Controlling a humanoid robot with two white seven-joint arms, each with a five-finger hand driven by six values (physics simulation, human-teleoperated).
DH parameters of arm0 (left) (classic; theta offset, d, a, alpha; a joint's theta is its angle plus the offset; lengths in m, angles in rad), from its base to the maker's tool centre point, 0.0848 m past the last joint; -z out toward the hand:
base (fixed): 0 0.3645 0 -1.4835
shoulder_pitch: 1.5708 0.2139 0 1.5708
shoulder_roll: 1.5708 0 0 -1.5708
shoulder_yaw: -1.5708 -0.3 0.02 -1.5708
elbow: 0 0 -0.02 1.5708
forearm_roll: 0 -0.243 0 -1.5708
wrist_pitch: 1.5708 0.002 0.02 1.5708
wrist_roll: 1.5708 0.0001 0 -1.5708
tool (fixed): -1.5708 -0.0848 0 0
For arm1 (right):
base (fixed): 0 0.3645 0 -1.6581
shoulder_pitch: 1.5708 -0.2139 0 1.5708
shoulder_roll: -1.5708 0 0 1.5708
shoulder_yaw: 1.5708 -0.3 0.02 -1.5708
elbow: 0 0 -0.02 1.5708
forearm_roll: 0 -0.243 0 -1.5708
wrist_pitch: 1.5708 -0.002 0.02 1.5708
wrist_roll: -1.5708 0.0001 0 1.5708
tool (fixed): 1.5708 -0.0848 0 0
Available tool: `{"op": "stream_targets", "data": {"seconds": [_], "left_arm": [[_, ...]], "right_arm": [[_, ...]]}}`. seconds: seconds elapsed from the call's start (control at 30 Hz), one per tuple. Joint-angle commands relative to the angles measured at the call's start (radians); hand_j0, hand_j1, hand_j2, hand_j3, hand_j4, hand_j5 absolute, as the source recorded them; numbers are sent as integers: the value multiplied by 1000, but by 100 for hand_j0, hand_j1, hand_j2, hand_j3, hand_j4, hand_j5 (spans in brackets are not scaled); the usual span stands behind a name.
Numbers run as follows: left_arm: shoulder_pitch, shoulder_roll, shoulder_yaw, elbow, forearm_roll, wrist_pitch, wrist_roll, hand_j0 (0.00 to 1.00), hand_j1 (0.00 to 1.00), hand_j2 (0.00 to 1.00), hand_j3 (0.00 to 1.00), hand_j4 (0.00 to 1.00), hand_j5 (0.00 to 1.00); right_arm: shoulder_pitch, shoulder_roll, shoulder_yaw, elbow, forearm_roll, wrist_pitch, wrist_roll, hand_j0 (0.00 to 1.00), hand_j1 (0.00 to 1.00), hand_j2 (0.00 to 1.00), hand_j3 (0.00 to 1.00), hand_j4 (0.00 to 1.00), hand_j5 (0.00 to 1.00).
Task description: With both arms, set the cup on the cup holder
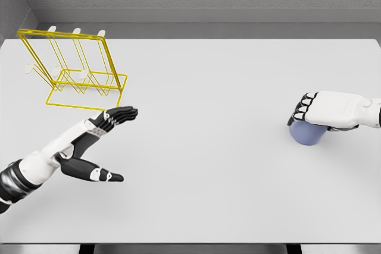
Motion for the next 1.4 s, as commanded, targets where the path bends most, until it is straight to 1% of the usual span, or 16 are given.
{"op": "stream_targets", "data": {"seconds": [0.0, 0.03, 0.07, 0.1, 0.17, 0.2, 0.37, 0.4, 0.43, 0.57, 0.67, 0.77, 0.87, 0.9, 1.13, 1.37], "left_arm": [[2, 16, -11, 0, 7, 0, 0, 100, 100, 100, 100, 100, 100], [5, 26, -11, 0, 11, 0, 0, 100, 100, 100, 100, 100, 100], [6, 30, -14, 0, 14, 2, 0, 100, 100, 100, 100, 100, 100], [6, 39, -23, 0, 17, 3, 2, 100, 100, 100, 100, 100, 100], [6, 82, -36, 0, 63, 89, 2, 100, 100, 100, 100, 100, 100], [6, 96, -36, 0, 85, 122, 2, 100, 100, 100, 100, 100, 100], [5, 124, -34, 0, 168, 180, 2, 100, 100, 100, 100, 100, 100], [2, 130, -34, 0, 180, 203, 2, 100, 100, 100, 100, 100, 100], [2, 130, -34, 0, 191, 204, 3, 100, 100, 100, 100, 100, 100], [-2, 98, -32, 0, 192, 263, 2, 100, 100, 100, 100, 100, 100], [-3, 81, -34, 1, 194, 266, 3, 100, 100, 100, 100, 100, 100], [-3, 58, -37, 12, 189, 267, 3, 100, 100, 100, 100, 100, 100], [-3, 39, -40, 23, 188, 270, 3, 100, 100, 100, 100, 100, 100], [-3, 38, -40, 24, 188, 310, 3, 100, 100, 100, 100, 100, 100], [-5, 0, -39, 66, 183, 330, 3, 100, 100, 100, 100, 100, 100], [-5, -11, -37, 70, 183, 330, 3, 100, 100, 100, 100, 100, 100]], "right_arm": [[0, 0, 3, 0, -3, 2, -2, 72, 72, 72, 72, 72, 72], [-2, 2, 3, 0, -3, 2, -2, 71, 71, 71, 71, 71, 71], [-2, 2, 3, 0, -3, 2, -2, 65, 65, 65, 65, 65, 65], [0, 2, 3, -1, -3, 2, -2, 64, 64, 64, 64, 64, 64], [0, 10, 3, 0, -3, 2, -2, 64, 64, 64, 64, 64, 64], [0, 10, 3, -1, -3, 2, -2, 60, 60, 60, 60, 60, 60], [-11, 10, -2, -7, -11, 2, -2, 55, 55, 55, 55, 55, 55], [-11, 10, -5, -7, -14, 2, -2, 51, 51, 51, 51, 51, 51], [-12, 10, -8, -9, -15, 2, -2, 51, 51, 51, 51, 51, 51], [-29, 7, -15, -39, -18, 2, -2, 49, 49, 49, 49, 49, 49], [-41, 5, -15, -56, -18, 2, -2, 49, 49, 49, 49, 49, 49], [-43, 0, -14, -116, -15, 2, 1, 49, 49, 49, 49, 49, 49], [-67, 8, -12, -118, -18, 2, 6, 49, 49, 49, 49, 49, 49], [-74, 11, -12, -118, -18, 2, 6, 48, 48, 48, 48, 48, 48], [-97, 80, -11, -119, -25, 2, 6, 48, 48, 48, 48, 48, 48], [-123, 155, 0, -119, -25, 2, 8, 49, 49, 49, 49, 49, 49]]}}
